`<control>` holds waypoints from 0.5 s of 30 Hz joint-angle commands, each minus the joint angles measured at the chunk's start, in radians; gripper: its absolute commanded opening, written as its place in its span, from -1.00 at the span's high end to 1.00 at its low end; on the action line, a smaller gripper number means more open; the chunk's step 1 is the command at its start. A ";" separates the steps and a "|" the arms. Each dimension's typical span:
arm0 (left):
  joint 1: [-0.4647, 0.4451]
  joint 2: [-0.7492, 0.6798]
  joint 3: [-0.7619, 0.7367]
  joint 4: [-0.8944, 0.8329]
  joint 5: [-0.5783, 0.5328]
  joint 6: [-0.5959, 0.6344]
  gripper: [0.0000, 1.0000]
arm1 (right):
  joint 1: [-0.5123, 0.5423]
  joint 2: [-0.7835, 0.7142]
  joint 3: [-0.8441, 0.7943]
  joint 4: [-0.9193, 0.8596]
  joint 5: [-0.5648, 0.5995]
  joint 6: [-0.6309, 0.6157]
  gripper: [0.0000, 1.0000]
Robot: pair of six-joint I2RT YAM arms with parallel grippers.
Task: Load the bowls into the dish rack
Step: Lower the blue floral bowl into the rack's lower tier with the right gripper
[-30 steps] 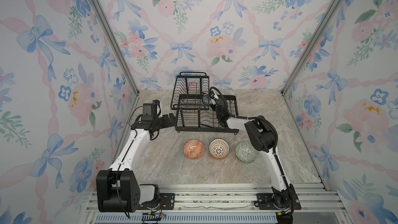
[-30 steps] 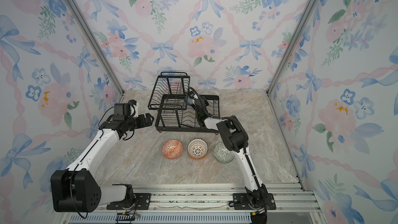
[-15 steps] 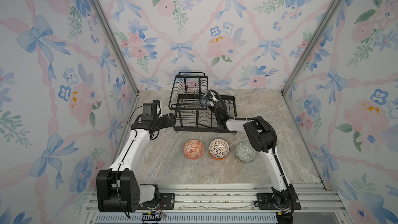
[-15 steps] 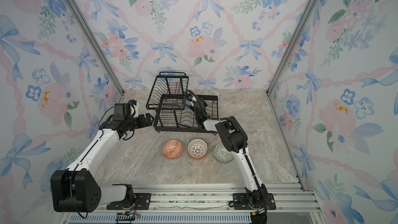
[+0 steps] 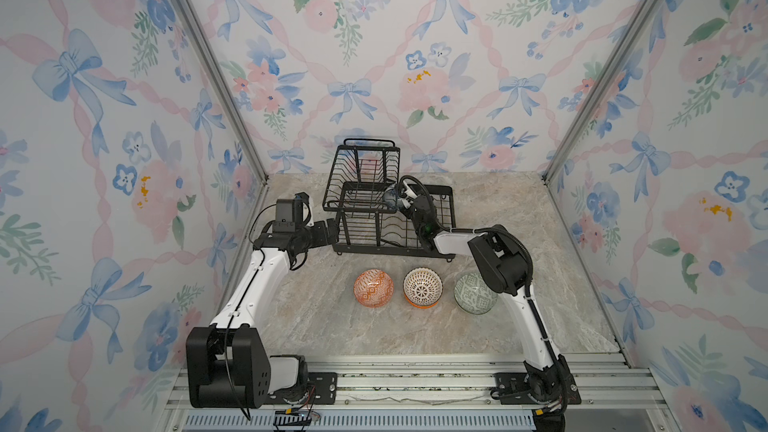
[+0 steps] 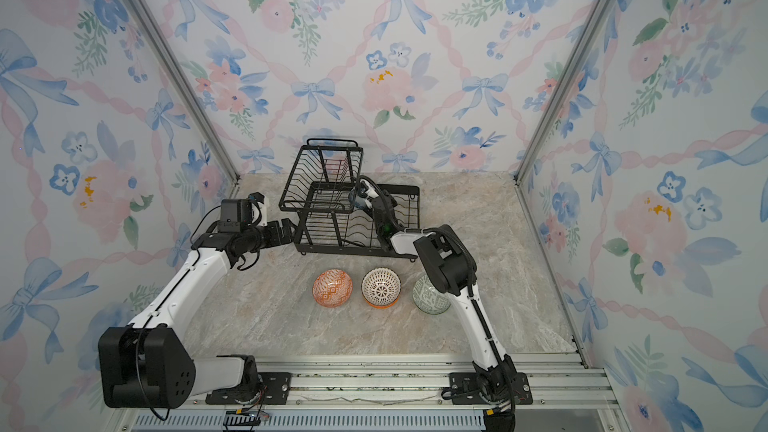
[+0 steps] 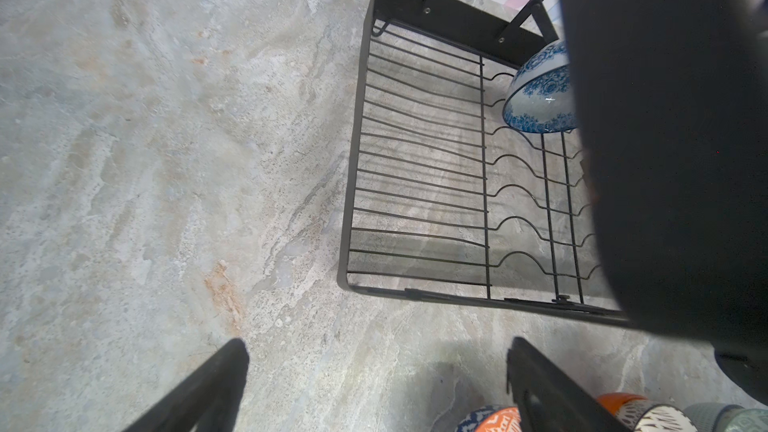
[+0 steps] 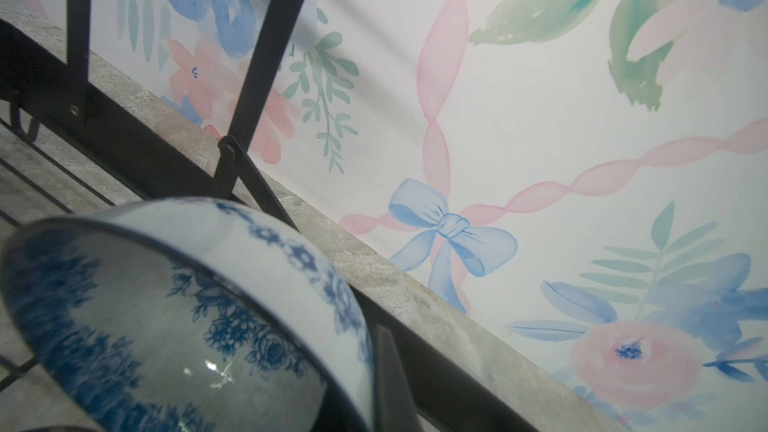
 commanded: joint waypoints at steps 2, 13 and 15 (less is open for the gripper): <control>0.004 0.007 0.001 0.005 0.015 -0.013 -0.96 | 0.048 0.035 0.000 -0.108 0.017 -0.136 1.00; 0.004 0.004 -0.006 0.005 0.014 -0.012 -0.96 | 0.050 0.041 -0.007 -0.101 0.024 -0.180 0.88; 0.004 0.004 -0.006 0.005 0.013 -0.012 -0.96 | 0.050 0.042 -0.006 -0.102 0.024 -0.179 0.79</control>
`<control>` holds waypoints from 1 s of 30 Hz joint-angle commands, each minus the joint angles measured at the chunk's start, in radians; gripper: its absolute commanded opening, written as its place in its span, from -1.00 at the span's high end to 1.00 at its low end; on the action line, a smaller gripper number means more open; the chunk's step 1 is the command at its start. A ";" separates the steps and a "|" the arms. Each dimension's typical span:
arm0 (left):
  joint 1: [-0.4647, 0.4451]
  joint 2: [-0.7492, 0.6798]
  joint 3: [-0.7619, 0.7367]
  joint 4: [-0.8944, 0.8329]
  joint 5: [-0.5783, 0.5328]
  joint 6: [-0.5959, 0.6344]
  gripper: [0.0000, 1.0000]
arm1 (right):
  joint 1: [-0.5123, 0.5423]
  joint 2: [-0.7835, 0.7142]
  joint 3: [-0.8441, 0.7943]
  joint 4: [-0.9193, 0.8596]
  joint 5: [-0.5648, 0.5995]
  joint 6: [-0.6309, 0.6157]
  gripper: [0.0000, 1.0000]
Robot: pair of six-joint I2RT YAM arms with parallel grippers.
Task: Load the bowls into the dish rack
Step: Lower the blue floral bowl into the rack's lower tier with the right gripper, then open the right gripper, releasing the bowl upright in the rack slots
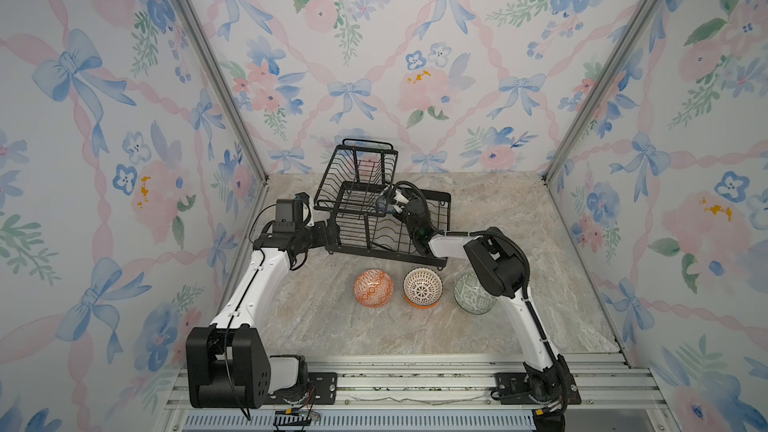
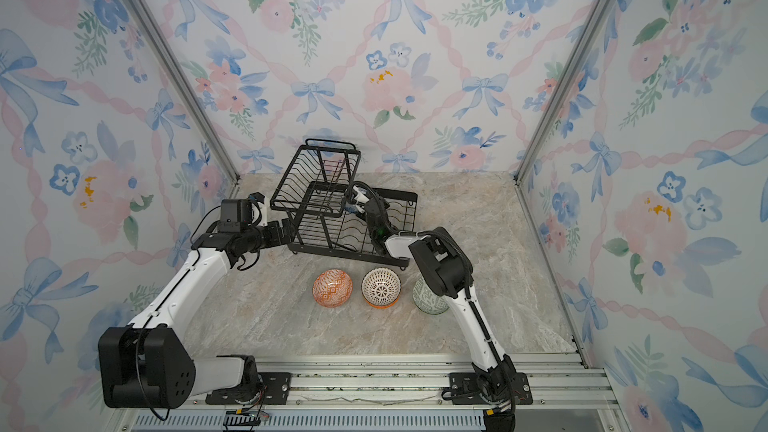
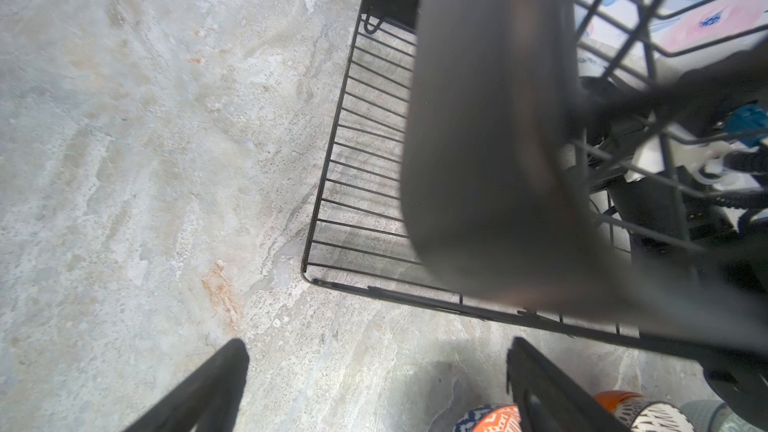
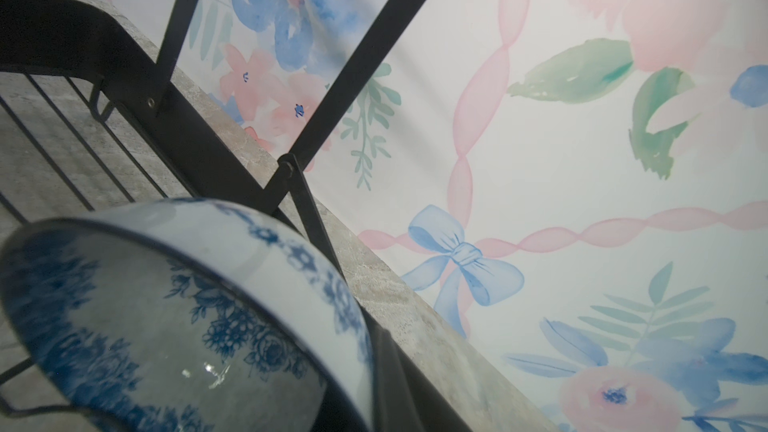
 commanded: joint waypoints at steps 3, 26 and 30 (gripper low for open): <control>0.004 0.004 -0.008 0.005 0.010 -0.012 -0.96 | 0.012 0.039 -0.007 -0.099 0.028 -0.069 0.69; -0.006 0.004 -0.001 0.005 0.011 -0.016 -0.96 | -0.024 -0.136 -0.061 -0.163 -0.009 0.086 -0.40; -0.013 0.006 0.003 0.005 0.004 -0.016 -0.96 | -0.039 -0.195 -0.100 -0.193 -0.033 0.140 -0.94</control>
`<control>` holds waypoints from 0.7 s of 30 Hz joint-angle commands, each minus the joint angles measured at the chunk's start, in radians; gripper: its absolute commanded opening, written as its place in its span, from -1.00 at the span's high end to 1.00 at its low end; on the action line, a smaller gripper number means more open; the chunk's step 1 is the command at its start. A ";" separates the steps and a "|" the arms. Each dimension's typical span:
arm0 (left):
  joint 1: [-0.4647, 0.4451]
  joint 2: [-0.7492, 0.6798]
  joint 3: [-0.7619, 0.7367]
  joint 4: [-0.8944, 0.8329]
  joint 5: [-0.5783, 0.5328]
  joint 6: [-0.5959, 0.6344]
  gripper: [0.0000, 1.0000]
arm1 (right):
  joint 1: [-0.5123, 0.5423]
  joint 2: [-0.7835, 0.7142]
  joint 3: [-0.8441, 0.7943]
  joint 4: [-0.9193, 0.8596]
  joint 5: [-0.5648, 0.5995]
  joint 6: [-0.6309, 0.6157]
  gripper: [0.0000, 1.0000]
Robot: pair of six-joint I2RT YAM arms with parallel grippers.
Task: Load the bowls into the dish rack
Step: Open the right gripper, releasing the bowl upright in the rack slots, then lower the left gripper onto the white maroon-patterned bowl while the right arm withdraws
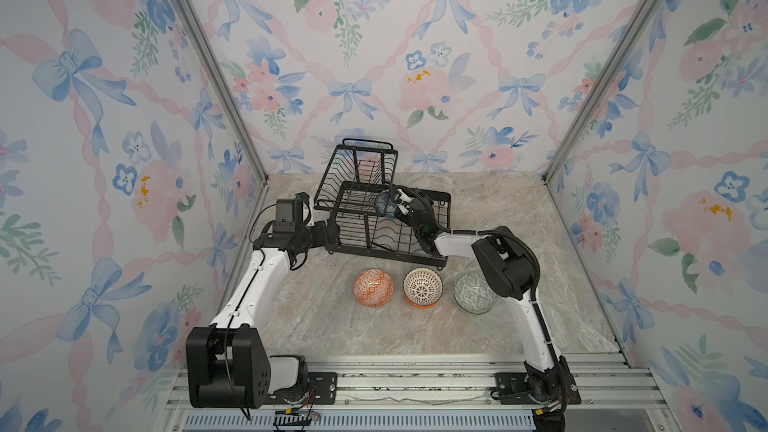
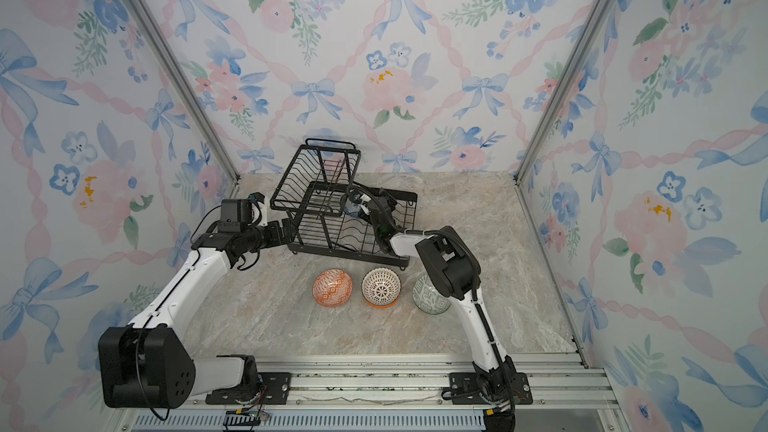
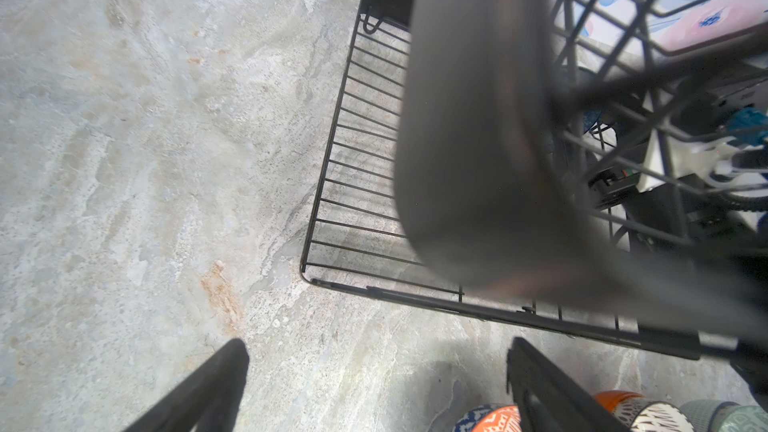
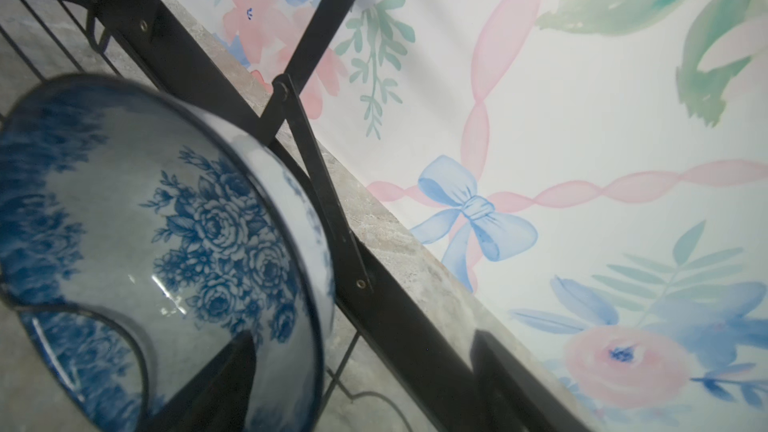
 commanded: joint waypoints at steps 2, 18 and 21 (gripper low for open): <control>-0.016 0.007 0.005 0.004 0.001 -0.015 -0.96 | -0.017 -0.115 -0.042 -0.049 -0.042 0.083 -0.94; -0.052 -0.086 -0.025 0.004 -0.025 -0.032 -0.96 | -0.072 -0.393 -0.217 -0.327 -0.110 0.259 -0.93; -0.052 -0.136 -0.053 0.005 -0.035 -0.031 -0.96 | -0.081 -0.440 -0.213 -0.432 -0.119 0.302 -0.93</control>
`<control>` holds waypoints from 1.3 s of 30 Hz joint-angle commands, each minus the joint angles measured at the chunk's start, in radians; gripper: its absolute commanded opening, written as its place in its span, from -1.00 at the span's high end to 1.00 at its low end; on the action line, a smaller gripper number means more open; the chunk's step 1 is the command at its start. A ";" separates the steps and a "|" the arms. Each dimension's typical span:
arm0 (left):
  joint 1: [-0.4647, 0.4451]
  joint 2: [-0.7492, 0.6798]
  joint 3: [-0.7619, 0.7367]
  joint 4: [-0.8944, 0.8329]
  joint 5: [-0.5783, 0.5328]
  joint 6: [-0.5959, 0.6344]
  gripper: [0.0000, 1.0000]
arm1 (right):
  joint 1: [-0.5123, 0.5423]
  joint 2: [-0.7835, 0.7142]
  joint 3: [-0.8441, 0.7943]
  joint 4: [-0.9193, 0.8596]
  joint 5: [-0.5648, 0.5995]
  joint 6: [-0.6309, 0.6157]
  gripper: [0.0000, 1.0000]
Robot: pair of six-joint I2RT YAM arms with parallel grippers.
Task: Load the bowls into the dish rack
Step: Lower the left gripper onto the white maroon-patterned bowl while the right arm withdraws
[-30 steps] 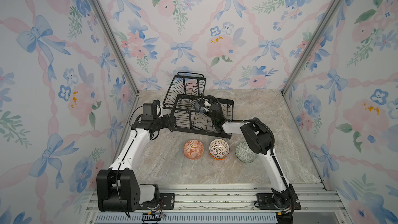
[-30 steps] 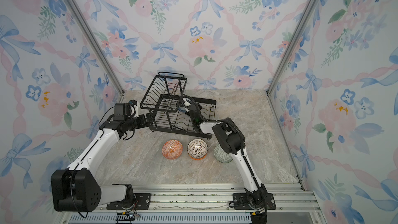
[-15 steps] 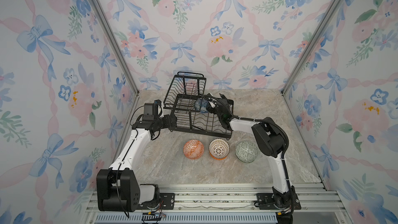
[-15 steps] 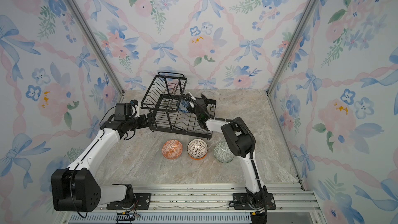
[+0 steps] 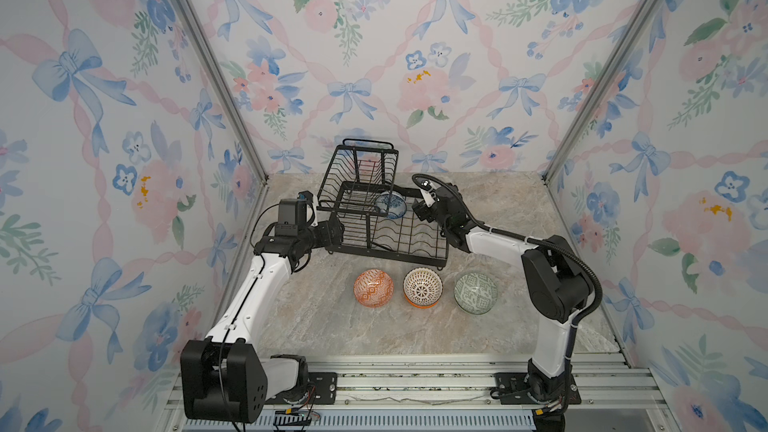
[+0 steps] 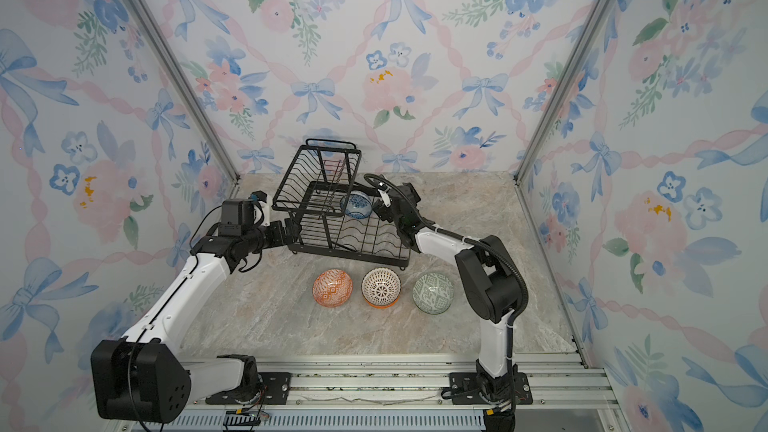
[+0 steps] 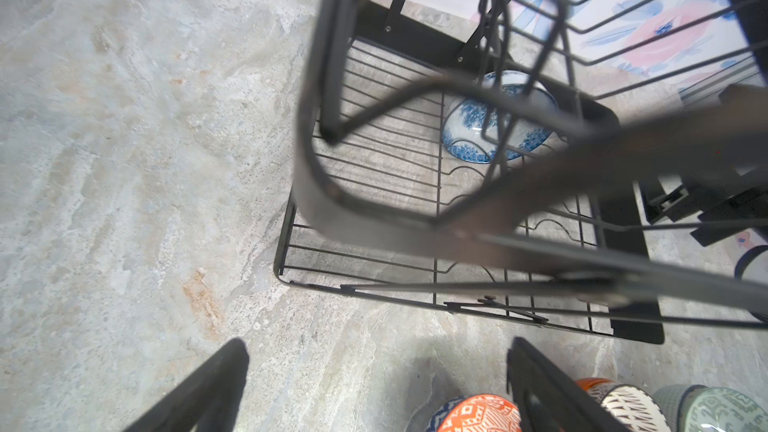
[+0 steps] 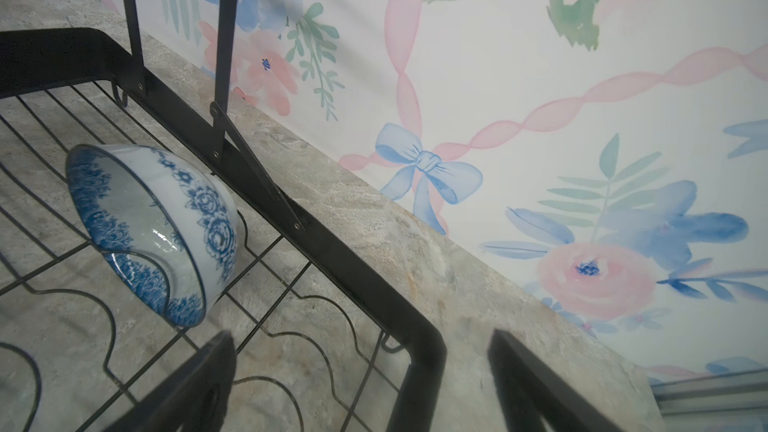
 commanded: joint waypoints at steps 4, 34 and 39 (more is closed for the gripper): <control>-0.004 -0.116 -0.069 -0.005 -0.032 -0.012 -0.96 | -0.041 -0.123 -0.009 -0.259 -0.080 0.180 -0.93; -0.696 0.179 -0.019 0.028 -0.200 -0.174 -0.96 | -0.111 -0.679 -0.125 -1.085 -0.327 0.532 -0.93; -0.721 0.258 0.035 0.047 -0.192 -0.163 -0.90 | -0.123 -0.703 -0.189 -1.037 -0.327 0.534 -0.93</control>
